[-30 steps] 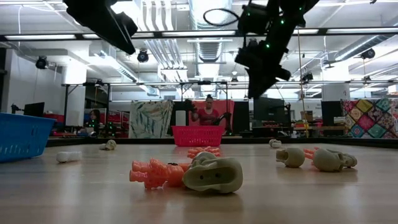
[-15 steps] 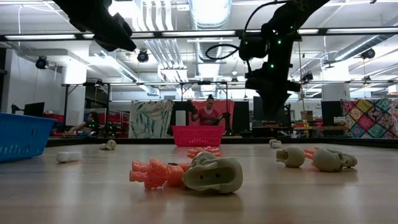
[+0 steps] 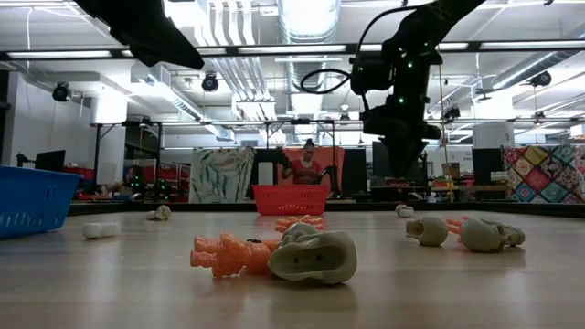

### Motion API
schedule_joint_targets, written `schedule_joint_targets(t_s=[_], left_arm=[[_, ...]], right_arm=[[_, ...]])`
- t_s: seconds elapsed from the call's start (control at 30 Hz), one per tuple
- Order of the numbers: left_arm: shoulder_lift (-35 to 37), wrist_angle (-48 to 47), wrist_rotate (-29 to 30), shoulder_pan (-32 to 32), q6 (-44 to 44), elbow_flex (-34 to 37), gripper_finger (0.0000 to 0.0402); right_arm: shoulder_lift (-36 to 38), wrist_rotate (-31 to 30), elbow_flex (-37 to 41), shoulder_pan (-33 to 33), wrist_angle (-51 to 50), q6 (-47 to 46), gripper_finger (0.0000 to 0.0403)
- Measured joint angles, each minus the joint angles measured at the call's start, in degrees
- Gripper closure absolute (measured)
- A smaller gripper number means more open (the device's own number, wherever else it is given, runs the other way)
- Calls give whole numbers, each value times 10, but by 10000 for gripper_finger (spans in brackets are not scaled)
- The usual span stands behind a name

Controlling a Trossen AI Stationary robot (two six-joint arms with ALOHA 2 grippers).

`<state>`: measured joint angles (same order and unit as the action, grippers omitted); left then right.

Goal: Sort Halloween decoration
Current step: Put the gray skull toy into the black bin

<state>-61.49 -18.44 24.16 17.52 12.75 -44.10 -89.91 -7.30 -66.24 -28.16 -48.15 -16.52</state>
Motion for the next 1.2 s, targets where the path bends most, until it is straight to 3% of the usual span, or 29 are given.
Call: schedule_joint_targets(t_s=[0.3,1.2], left_arm=[[-1,0,9,0,0,0,338],[-1,0,9,0,2,0,338]], right_arm=[[0,0,0,0,6,-46,250],[0,-2,102,0,134,-71,246]])
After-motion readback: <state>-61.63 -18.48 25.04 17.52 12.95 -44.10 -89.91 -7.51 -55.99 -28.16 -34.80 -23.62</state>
